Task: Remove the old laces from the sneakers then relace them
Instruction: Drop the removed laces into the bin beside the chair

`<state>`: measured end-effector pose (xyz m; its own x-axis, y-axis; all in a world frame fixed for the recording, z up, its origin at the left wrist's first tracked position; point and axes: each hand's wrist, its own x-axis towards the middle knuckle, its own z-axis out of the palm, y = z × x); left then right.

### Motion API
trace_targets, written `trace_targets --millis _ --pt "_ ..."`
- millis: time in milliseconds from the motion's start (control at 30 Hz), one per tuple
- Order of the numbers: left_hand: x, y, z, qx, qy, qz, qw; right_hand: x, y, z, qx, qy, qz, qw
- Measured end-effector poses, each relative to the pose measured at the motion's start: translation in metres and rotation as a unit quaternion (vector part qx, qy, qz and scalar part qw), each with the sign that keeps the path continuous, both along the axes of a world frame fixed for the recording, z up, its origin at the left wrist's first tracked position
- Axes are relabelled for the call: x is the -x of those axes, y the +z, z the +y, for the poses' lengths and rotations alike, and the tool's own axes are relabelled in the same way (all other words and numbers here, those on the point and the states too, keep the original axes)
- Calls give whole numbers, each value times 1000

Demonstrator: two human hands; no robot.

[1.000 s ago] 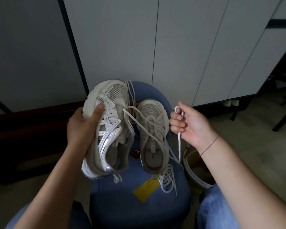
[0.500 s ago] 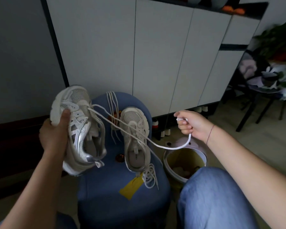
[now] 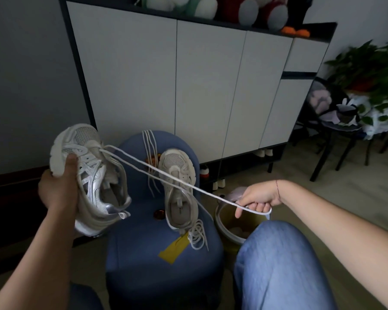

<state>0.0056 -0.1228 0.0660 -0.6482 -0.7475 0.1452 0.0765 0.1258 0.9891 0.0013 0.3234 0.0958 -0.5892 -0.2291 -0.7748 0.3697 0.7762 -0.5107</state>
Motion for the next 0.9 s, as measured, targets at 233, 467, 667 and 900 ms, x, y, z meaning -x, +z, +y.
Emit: trace_targets --millis 233,467,667,900 --pt "0 1 1 -2 4 2 1000 -8 2 10 122 12 -37 992" --pt "0 1 4 -1 -7 1 1000 -14 -2 15 246 -17 70 967" --pt "1 -1 11 -3 -19 3 1000 1 -11 -14 605 -317 156 713" --pt "0 -1 20 2 -45 -10 999 15 8 -45 706 -448 156 527"
